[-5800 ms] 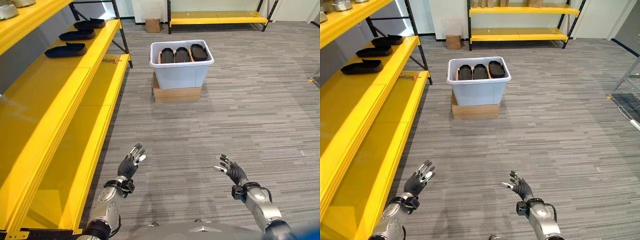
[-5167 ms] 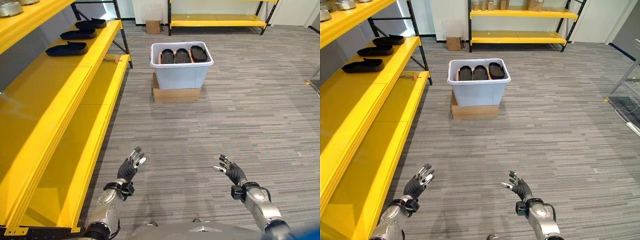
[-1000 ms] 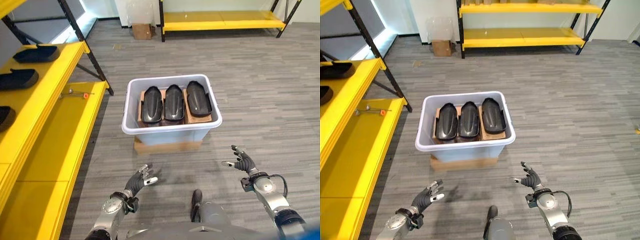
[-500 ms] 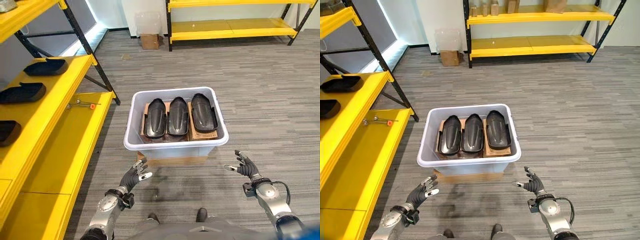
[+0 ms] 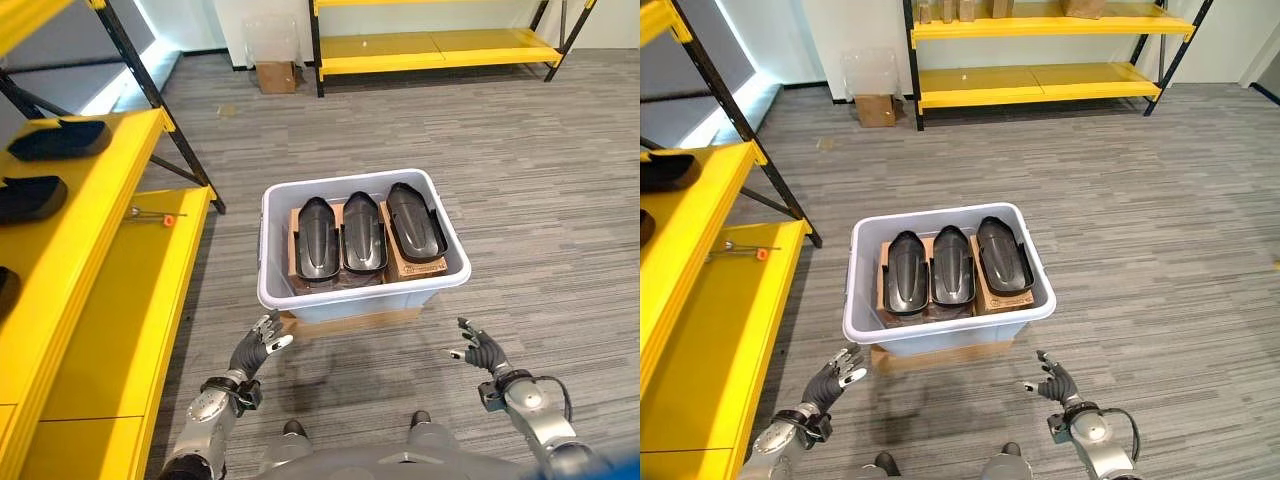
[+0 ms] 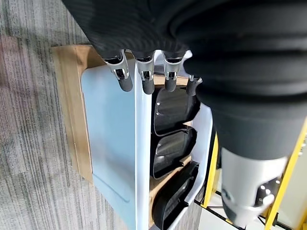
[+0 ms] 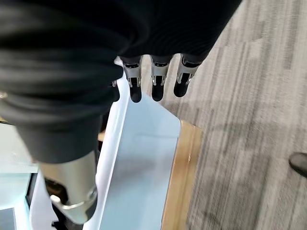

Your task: Move parts from the plastic box to the shelf.

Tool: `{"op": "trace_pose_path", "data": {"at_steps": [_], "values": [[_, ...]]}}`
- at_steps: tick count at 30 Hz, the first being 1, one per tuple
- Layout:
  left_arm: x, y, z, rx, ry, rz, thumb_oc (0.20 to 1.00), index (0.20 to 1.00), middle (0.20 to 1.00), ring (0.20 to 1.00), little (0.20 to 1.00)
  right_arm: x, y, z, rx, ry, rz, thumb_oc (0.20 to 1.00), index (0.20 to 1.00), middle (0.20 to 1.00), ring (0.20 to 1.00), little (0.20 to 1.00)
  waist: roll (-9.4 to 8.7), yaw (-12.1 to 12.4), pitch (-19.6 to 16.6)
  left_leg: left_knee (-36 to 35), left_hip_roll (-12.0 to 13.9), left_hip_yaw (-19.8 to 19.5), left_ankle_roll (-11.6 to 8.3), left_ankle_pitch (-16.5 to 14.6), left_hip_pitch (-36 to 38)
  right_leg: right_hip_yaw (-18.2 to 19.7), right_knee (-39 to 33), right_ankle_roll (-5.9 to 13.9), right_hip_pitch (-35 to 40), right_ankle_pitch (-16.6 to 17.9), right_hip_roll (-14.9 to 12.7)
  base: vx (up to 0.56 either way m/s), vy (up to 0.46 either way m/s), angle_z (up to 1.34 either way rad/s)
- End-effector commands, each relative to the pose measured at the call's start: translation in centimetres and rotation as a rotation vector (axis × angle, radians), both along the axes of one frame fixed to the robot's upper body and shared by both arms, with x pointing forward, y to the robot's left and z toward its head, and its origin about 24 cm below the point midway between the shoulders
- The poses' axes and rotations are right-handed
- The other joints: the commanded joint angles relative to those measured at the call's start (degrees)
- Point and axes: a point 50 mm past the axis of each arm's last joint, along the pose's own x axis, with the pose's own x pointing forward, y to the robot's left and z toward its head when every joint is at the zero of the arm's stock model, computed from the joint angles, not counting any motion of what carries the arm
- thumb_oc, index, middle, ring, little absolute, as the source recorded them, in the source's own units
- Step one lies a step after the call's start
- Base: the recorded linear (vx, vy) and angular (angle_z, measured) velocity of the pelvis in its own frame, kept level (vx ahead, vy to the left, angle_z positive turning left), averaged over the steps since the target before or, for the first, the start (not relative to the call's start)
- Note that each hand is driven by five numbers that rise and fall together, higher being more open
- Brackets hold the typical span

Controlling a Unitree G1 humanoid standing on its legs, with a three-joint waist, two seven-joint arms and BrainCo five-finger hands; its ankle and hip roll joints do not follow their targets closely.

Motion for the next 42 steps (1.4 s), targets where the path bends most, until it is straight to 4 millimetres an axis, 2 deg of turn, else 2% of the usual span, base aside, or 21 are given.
{"op": "trace_pose_path", "data": {"at_steps": [1,3,5,8,9,10,13,14,17,18,20,21,23,24,27,29,37,42], "values": [[1.4,-0.3,1.2,0.019,-0.101,-0.037,1.0,1.0,1.0,1.0,1.0,2.4,0.6,2.1,0.002,-0.134,0.07,1.0,1.0,1.0,1.0,1.0,1.08,1.0,-0.4,2.1,3.6,-3.4,-1.46,2.6,-4.0,-3.4,3.7,-2.21,2.3,-3.2,5.6,0.16,0.253,-0.11],[1.3,-0.3,1.2,0.039,-0.104,-0.061,1.0,1.0,1.0,1.0,1.0,2.9,1.4,2.6,-0.004,-0.163,0.097,1.0,1.0,1.0,1.0,1.0,0.65,1.2,-0.9,1.0,1.9,-3.2,0.13,1.7,-3.2,-2.8,7.2,-1.65,1.6,-4.6,5.3,0.2,0.386,0.01],[1.4,-0.3,1.3,0.038,-0.104,-0.067,1.0,1.0,1.0,1.0,1.0,3.1,1.4,2.7,-0.005,-0.171,0.095,1.0,1.0,1.0,1.0,1.0,0.48,1.2,-1.0,0.7,1.3,-3.1,0.68,1.4,-3.0,-2.5,8.8,-1.26,1.2,-4.6,5.1,0.11,0.259,0.12],[2.0,-0.3,1.7,0.06,-0.108,-0.105,1.0,1.0,1.0,1.0,1.0,3.5,1.4,3.2,-0.004,-0.193,0.077,1.0,1.0,1.0,1.0,1.0,-0.01,0.8,-1.0,-0.4,-1.4,-3.1,3.41,-0.2,-2.5,-0.6,19.4,1.17,-2.5,-2.3,4.0,0.09,0.29,0.11],[2.2,-0.3,1.8,0.064,-0.108,-0.113,1.0,1.0,1.0,1.0,1.0,3.6,1.4,3.3,-0.004,-0.198,0.071,1.0,1.0,1.0,1.0,1.0,-0.05,0.8,-0.9,-0.8,-2.3,-3.4,4.44,-0.8,-2.4,0.0,24.4,2.07,-4.4,-1.4,3.6,0.09,0.376,0.13],[2.3,-0.3,1.8,0.07,-0.105,-0.131,1.0,1.0,1.0,1.0,1.0,3.7,1.5,3.3,-0.003,-0.206,0.059,1.0,1.0,1.0,1.0,1.0,0.16,1.1,-0.7,-1.9,-3.9,-4.8,5.73,-1.4,-2.3,0.8,32.7,3.1,-7.9,0.9,2.1,0.07,0.301,0.12],[2.4,-0.5,1.9,0.082,-0.099,-0.148,1.0,1.0,1.0,1.0,1.0,3.8,1.4,3.3,0.005,-0.21,0.036,1.0,1.0,1.0,1.0,1.0,0.75,1.5,-0.1,-2.5,-4.8,-5.5,6.94,-2.5,-1.3,0.8,43.1,3.74,-12.6,3.7,-0.4,0.07,0.204,-0.01],[2.3,-0.5,1.8,0.083,-0.096,-0.148,1.0,1.0,1.0,1.0,1.0,3.8,1.4,3.3,0.007,-0.211,0.038,1.0,1.0,1.0,1.0,1.0,0.83,1.5,0.0,-2.7,-4.8,-5.5,6.91,-2.7,-1.0,0.6,43.8,3.75,-13.2,3.8,-0.6,0.12,0.106,-0.1],[2.0,-0.4,1.7,0.081,-0.09,-0.139,1.0,1.0,1.0,1.0,1.0,3.9,1.4,3.4,0.001,-0.216,0.057,1.0,1.0,1.0,1.0,1.0,0.73,1.2,0.4,-3.0,-4.6,-5.3,6.4,-3.3,0.4,0.0,39.5,3.92,-14.4,4.8,0.3,0.13,-0.038,-0.04],[2.1,-0.3,1.9,0.086,-0.096,-0.139,1.0,1.0,1.0,1.0,1.0,3.9,1.3,3.5,0.007,-0.217,0.063,1.0,1.0,1.0,1.0,1.0,0.15,0.7,0.6,-3.0,-4.1,-5.6,5.19,-3.6,1.6,-1.1,27.0,3.62,-13.8,6.0,1.3,0.19,-0.201,0.06],[2.3,-0.2,2.1,0.087,-0.097,-0.126,1.0,1.0,1.0,1.0,1.0,3.7,1.2,3.4,0.012,-0.206,0.061,1.0,1.0,1.0,1.0,1.0,-1.01,0.6,0.6,-3.0,-3.6,-5.8,3.6,-4.0,2.6,-1.8,10.7,4.22,-12.1,8.6,1.0,0.23,-0.319,0.11],[2.3,-0.2,2.1,0.097,-0.101,-0.13,1.0,1.0,1.0,1.0,1.0,3.6,1.1,3.1,0.011,-0.185,0.05,1.0,1.0,1.0,1.0,1.0,-2.11,0.6,0.7,-2.8,-3.6,-5.6,3.6,-3.7,2.6,-0.7,6.3,4.18,-12.5,12.6,0.4,0.15,-0.28,0.05],[2.0,-0.5,1.9,0.097,-0.099,-0.127,1.0,1.0,1.0,1.0,1.0,3.4,1.0,2.8,0.005,-0.161,0.049,1.0,1.0,1.0,1.0,1.0,-2.1,0.5,0.7,-2.8,-2.9,-5.9,3.31,-3.3,2.9,0.5,4.9,4.19,-11.5,11.4,1.4,0.14,-0.176,0.02],[1.8,-0.7,1.7,0.094,-0.105,-0.126,1.0,1.0,1.0,1.0,1.0,3.1,0.8,2.5,-0.008,-0.137,0.055,1.0,1.0,1.0,1.0,1.0,-1.95,0.7,0.4,-2.9,-2.2,-5.8,2.51,-2.4,3.0,-0.2,2.6,3.72,-9.3,9.7,2.3,0.16,-0.138,0.17],[1.7,-0.8,1.8,0.084,-0.113,-0.121,1.0,1.0,1.0,1.0,1.0,3.0,0.6,2.2,-0.026,-0.111,0.061,1.0,1.0,1.0,1.0,1.0,-1.91,1.6,-0.2,-2.8,-1.6,-5.5,1.87,-1.7,2.6,-1.8,0.7,2.94,-7.1,8.4,2.8,0.11,-0.117,0.21],[1.4,-1.0,1.6,0.068,-0.104,-0.107,1.0,1.0,1.0,1.0,1.0,2.7,0.4,1.8,-0.04,-0.082,0.06,1.0,1.0,1.0,1.0,1.0,-1.67,2.3,-1.1,-2.8,-1.4,-5.7,1.25,-2.5,3.3,-2.8,-1.2,2.64,-3.8,6.6,3.5,0.22,-0.117,0.02],[0.7,-1.3,1.1,0.035,-0.088,-0.1,1.0,1.0,1.0,1.0,1.0,2.7,-0.2,1.5,-0.071,-0.07,0.025,1.0,1.0,1.0,1.0,1.0,-1.66,2.7,-2.6,-1.5,-1.6,-4.4,0.77,-2.7,3.4,-4.0,-3.7,0.19,0.0,4.4,6.2,0.15,-0.157,-0.09],[1.1,-0.9,1.5,0.043,-0.127,-0.038,1.0,1.0,1.0,1.0,1.0,2.8,-0.8,1.8,-0.082,-0.092,0.002,1.0,1.0,1.0,1.0,1.0,-1.6,2.2,-2.5,1.7,-1.0,-3.5,0.43,-3.7,2.2,-3.7,-4.2,-1.04,0.8,3.5,7.3,0.07,-0.167,0.01]]}}
